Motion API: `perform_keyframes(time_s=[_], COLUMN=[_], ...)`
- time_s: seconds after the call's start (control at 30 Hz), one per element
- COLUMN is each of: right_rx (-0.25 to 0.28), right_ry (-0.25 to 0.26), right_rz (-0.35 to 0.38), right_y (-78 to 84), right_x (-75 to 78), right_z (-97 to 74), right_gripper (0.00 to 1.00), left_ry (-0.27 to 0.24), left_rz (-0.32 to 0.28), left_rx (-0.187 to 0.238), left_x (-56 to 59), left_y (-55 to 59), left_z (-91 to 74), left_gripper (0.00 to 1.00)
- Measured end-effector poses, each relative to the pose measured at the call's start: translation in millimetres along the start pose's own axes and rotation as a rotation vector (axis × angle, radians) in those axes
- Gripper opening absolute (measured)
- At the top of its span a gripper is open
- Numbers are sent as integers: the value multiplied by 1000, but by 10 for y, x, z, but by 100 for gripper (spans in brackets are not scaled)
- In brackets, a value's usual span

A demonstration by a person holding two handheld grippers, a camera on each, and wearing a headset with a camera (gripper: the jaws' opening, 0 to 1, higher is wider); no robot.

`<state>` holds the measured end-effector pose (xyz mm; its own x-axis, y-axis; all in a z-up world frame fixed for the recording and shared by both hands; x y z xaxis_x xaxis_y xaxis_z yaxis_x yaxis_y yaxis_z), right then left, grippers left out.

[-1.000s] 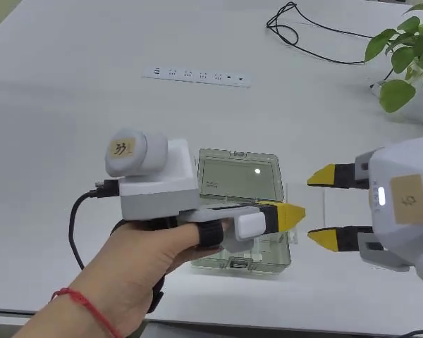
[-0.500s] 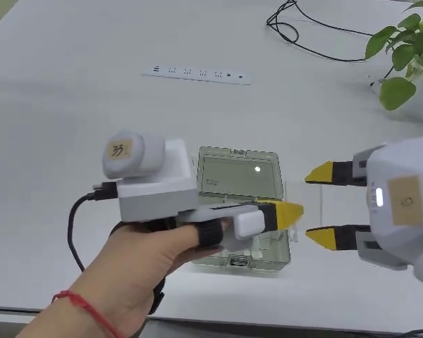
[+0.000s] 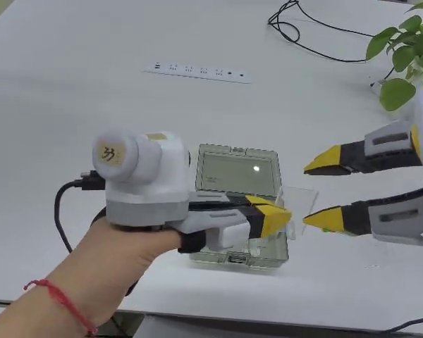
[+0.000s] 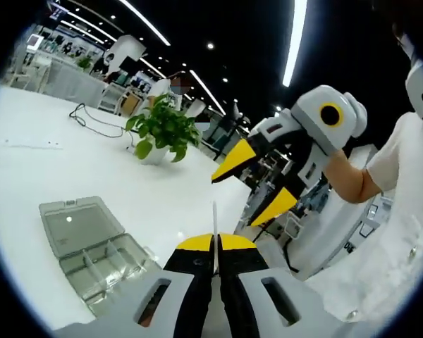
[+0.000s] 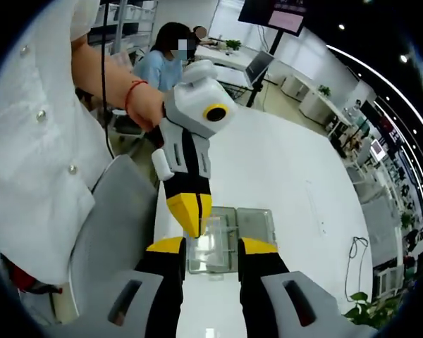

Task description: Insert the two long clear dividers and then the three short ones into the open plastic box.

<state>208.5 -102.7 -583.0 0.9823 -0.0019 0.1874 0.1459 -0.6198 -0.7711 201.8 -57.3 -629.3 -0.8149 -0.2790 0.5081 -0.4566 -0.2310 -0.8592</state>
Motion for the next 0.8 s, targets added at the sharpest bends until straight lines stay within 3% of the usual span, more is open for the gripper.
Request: perform_keyframes(time_s=[0.07, 0.13, 0.27, 0.53, 0.8], right_rx=[16, 38, 41, 50, 57], right_ry=[-43, -78, -136, -294, -359], right_rz=[27, 56, 78, 156, 203], right_y=[-23, -54, -35, -57, -82], right_x=[-38, -57, -59, -251, -339], right_z=[5, 7, 7, 79, 92], right_gripper=[26, 24, 20, 10, 5], left_ry=[26, 52, 121, 201, 240], left_rz=[58, 109, 200, 232, 253], left_rx=[14, -8, -4, 2, 0], left_x=[12, 47, 124, 261, 324], left_y=[-20, 10, 16, 27, 55], left_z=[-8, -43, -95, -142, -168], left_gripper=[0, 0, 0, 0, 0])
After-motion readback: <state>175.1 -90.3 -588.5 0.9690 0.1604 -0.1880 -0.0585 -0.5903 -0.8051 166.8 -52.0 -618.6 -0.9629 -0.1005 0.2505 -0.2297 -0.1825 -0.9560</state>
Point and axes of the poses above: the centre of the closed fingertips' face, and the gripper's own axes: z roughly forward along the fingers, x roughly to its right, y roughly out of its underside, the point moved 3 cm from there along -z, roughly backward along the fingers, and after that the axes turned 14 degrees about x, right-handed, at the moved point
